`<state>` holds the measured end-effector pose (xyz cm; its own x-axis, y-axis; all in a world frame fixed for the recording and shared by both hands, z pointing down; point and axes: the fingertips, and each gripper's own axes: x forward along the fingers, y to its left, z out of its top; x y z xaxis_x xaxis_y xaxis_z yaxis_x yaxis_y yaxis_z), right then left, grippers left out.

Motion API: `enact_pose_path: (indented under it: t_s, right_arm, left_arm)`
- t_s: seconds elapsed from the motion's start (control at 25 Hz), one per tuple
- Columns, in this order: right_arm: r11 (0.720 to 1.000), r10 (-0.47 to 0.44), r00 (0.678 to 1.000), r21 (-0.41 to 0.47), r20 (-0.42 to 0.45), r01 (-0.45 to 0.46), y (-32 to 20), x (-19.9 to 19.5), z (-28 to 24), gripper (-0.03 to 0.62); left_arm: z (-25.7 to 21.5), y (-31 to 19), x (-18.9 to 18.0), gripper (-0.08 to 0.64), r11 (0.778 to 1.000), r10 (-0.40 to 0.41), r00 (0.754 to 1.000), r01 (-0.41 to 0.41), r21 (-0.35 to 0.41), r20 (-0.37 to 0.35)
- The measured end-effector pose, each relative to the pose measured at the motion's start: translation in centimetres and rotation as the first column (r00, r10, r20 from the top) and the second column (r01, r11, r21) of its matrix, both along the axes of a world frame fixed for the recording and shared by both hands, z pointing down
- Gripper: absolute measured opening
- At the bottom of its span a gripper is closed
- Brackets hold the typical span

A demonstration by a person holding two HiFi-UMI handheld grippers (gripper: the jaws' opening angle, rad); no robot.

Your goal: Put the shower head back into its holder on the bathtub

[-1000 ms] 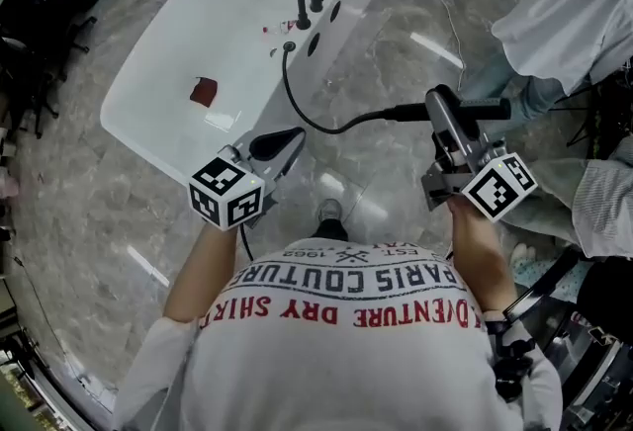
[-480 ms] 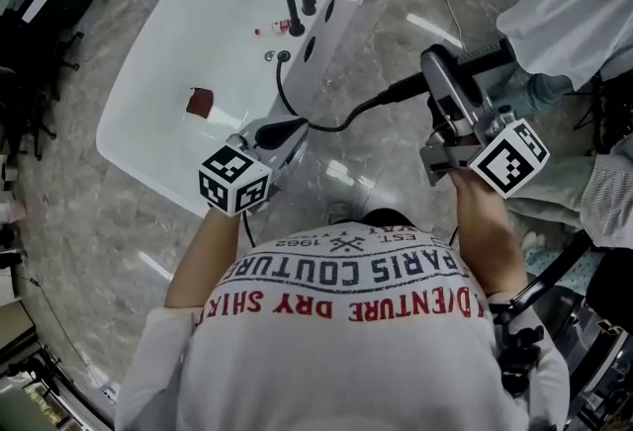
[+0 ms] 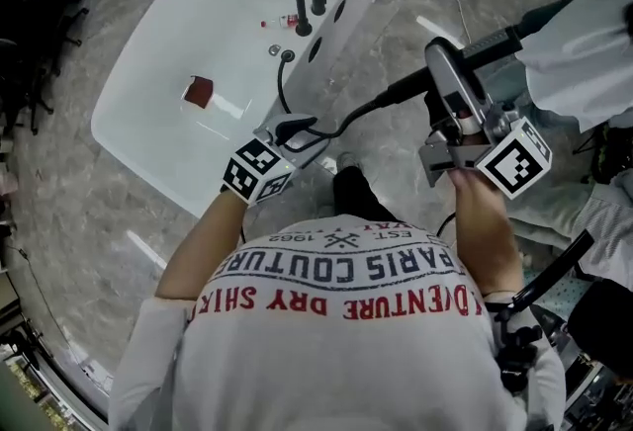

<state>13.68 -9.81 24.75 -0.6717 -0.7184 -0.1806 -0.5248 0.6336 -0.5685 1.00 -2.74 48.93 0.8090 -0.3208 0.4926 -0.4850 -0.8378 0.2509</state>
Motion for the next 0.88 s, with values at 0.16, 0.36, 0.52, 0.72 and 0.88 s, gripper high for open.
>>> enact_pose_path:
  t_s: [0.16, 0.36, 0.52, 0.72, 0.88]
  right_arm:
    - [0.999, -0.033, 0.999, -0.012, 0.015, 0.033, -2.4, -0.2, -0.5, 0.115]
    - [0.998, -0.069, 0.997, 0.001, 0.032, 0.069, -4.2, -0.2, -0.7, 0.114]
    - [0.997, -0.083, 0.996, -0.005, 0.030, 0.083, -6.1, 1.0, -1.2, 0.114]
    - [0.997, -0.081, 0.996, -0.012, 0.035, 0.081, -8.2, 2.2, -1.7, 0.114]
    - [0.997, -0.071, 0.997, -0.013, 0.024, 0.072, -8.2, 2.6, -1.4, 0.114]
  left_arm:
    - [2.8, -1.4, 1.7, 0.195, 0.999, 0.029, 0.999, -0.027, -0.045, 0.042]
    - [7.9, -2.8, 4.4, 0.206, 0.992, 0.097, 0.990, -0.088, -0.088, 0.105]
    - [10.5, -4.8, 6.6, 0.206, 0.990, 0.096, 0.987, -0.081, -0.112, 0.132]
    - [12.7, -6.1, 8.5, 0.199, 0.984, 0.140, 0.976, -0.118, -0.133, 0.167]
    - [14.5, -7.1, 8.5, 0.083, 0.991, 0.094, 0.977, -0.074, -0.108, 0.194]
